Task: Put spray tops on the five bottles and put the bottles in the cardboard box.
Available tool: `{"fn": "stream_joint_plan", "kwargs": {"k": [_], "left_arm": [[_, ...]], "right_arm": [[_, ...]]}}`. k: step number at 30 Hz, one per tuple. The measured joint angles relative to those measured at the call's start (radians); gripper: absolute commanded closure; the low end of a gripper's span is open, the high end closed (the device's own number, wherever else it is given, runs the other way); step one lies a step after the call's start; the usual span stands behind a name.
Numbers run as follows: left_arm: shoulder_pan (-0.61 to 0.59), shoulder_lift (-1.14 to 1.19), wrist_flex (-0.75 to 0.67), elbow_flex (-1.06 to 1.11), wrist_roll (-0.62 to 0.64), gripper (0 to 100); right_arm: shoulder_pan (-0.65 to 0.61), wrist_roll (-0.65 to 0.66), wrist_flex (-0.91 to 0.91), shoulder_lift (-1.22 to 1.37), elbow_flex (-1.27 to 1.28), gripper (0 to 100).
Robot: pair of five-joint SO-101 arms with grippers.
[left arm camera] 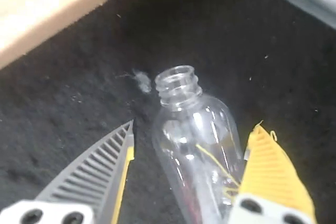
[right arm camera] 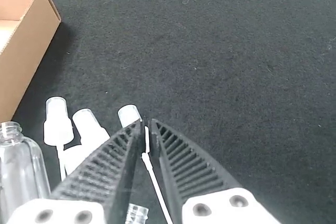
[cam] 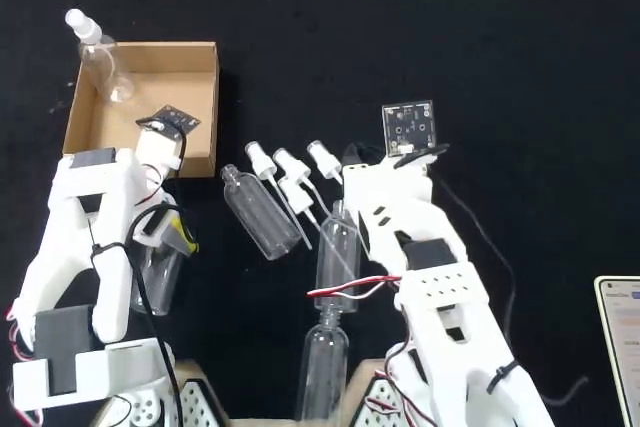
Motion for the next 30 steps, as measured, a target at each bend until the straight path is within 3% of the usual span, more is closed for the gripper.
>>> {"fn": "stream_joint_plan", "kwargs": {"k": [8,14,22,26,30], "left_arm": [[0.0,0.0,-0.014,0.012,0.035,69],[0.002,0.0,-0.014,0.029,0.048,84],[0.003,-0.006,-0.012,0.052,0.048,82],[0.014,-0.038,0.121,-0.026,0.077,82],[0.121,-0.126,0.241,-0.123,0.15,82]], "right_arm": [[0.0,0.0,0.0,0.0,0.0,98.3],[0.0,0.0,0.0,0.0,0.0,98.3],[0.0,0.0,0.0,0.0,0.0,98.3],[0.0,0.0,0.0,0.0,0.0,98.3],[0.0,0.0,0.0,0.0,0.0,98.3]]}}
